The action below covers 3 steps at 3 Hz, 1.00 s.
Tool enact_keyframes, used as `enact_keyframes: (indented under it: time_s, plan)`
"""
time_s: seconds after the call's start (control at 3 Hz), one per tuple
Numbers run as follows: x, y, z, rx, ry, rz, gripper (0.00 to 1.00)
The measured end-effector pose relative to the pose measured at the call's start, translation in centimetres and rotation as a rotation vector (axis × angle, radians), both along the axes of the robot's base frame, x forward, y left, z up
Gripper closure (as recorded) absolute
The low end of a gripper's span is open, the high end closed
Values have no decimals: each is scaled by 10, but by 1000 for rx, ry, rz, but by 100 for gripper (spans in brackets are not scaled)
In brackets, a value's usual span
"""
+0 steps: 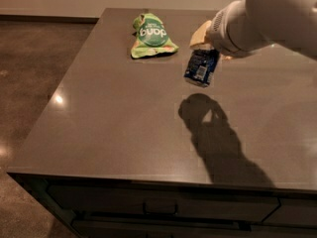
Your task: Place pepsi can upright
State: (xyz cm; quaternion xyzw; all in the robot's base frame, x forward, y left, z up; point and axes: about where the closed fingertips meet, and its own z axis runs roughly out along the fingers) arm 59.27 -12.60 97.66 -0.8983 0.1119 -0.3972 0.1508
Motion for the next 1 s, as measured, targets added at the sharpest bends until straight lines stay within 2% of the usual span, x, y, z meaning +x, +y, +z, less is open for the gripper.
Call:
enact_keyframes:
  time_s: [0.33,0.67,1.0]
  plan:
    - [1,1,3,-62,-29,59,100]
    - [1,1,3,-65,-29,62,100]
    - [5,-2,-1,-91,-49,103,100]
